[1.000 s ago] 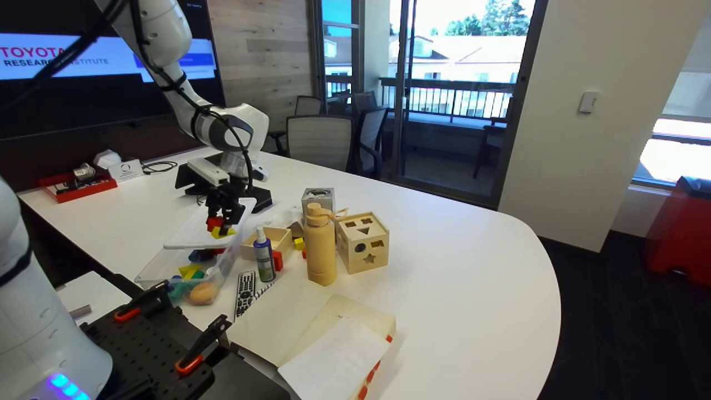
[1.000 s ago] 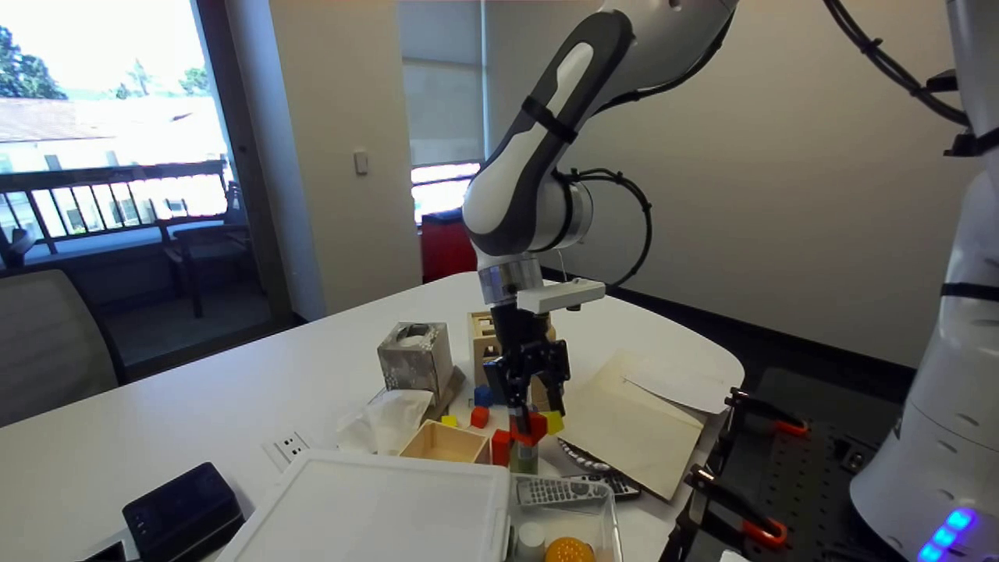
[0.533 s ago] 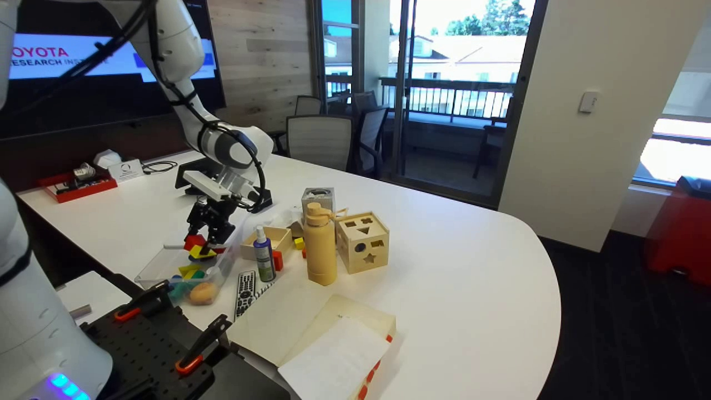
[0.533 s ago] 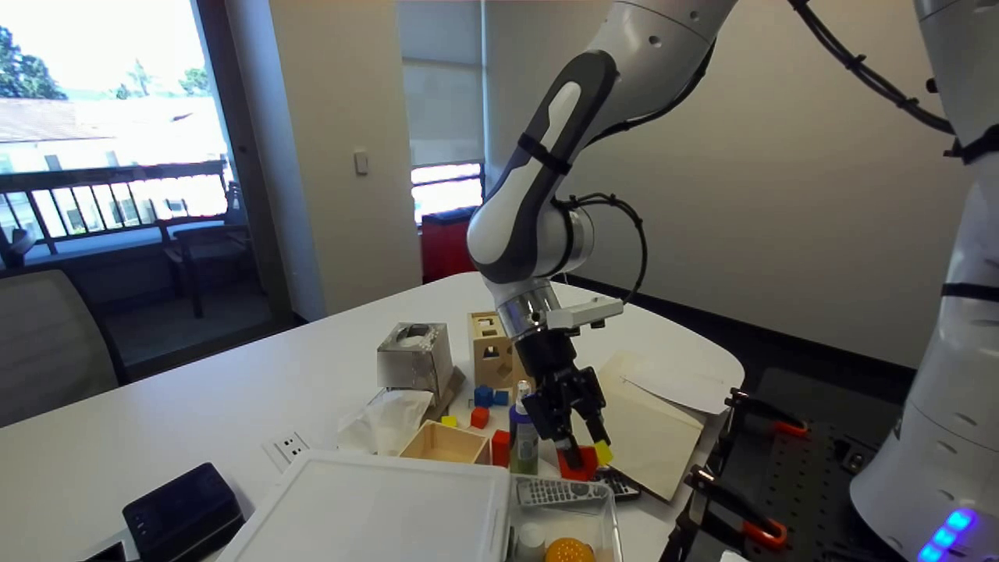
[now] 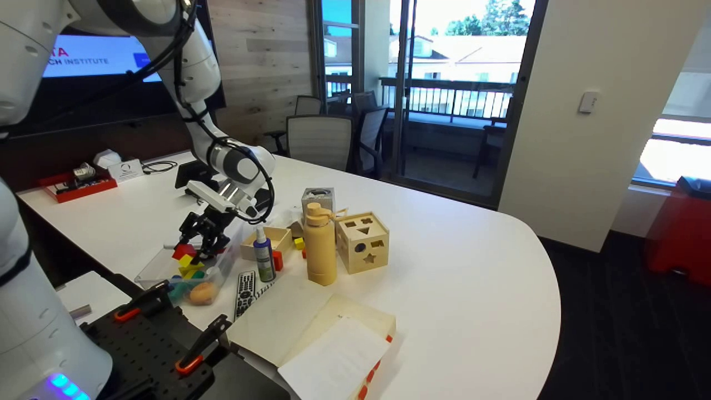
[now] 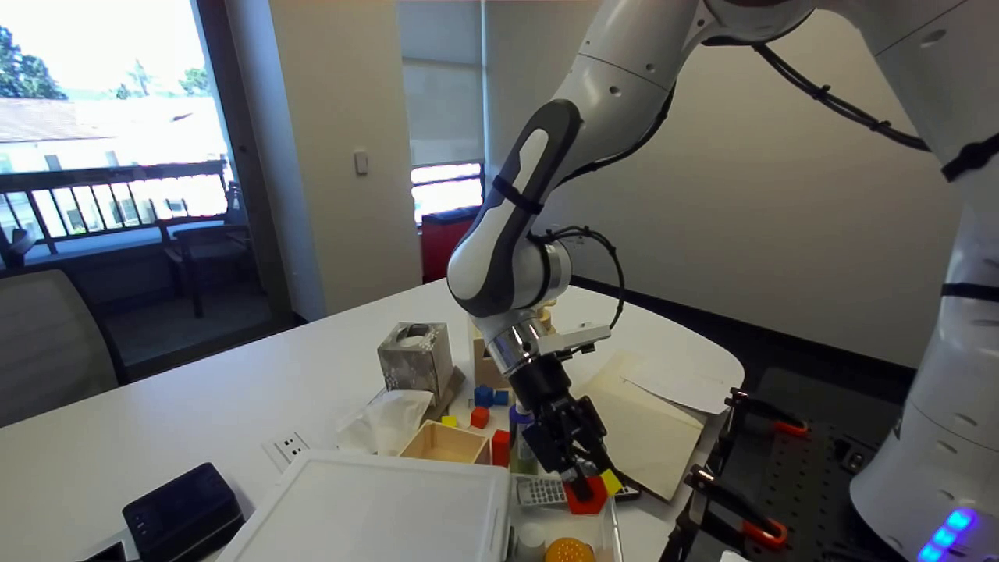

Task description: Remove the blocks from the wooden box and put them in the clear container.

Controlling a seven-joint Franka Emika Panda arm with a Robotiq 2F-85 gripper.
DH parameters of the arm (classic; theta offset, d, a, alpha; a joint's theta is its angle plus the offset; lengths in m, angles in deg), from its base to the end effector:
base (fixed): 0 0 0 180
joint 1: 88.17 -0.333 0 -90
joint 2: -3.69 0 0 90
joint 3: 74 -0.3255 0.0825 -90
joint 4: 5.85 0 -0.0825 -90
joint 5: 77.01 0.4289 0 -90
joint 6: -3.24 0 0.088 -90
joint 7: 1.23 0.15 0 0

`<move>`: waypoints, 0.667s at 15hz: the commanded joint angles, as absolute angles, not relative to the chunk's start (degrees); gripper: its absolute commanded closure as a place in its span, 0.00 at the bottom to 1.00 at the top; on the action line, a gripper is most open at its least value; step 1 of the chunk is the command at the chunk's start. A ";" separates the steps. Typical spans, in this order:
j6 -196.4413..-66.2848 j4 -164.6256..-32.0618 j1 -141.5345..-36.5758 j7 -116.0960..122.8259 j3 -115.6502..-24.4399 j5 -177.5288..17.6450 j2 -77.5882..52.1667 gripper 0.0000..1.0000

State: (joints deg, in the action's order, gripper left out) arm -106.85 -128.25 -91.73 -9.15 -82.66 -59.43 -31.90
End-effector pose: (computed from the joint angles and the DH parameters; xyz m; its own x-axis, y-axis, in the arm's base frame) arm 0.4291 0.1421 0.0256 0.6630 0.2176 -0.7162 -0.0102 -0.9541 -0.2994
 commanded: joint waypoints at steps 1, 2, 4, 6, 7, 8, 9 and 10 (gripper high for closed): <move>-108.19 -125.80 -92.32 -8.75 -83.04 -59.24 -33.63 0.58; -108.61 -125.53 -92.59 -8.46 -83.08 -59.39 -33.95 0.58; -108.36 -124.68 -92.96 -8.16 -83.07 -59.71 -34.79 0.58; -109.36 -124.72 -93.50 -7.18 -82.84 -59.74 -34.73 0.07; -109.51 -124.55 -93.62 -7.02 -82.80 -59.83 -34.87 0.02; -109.53 -124.47 -93.63 -7.01 -82.84 -59.77 -34.81 0.00; -109.52 -124.59 -93.66 -6.94 -82.89 -59.70 -34.37 0.00; -109.65 -124.63 -93.66 -6.94 -82.87 -59.71 -34.11 0.00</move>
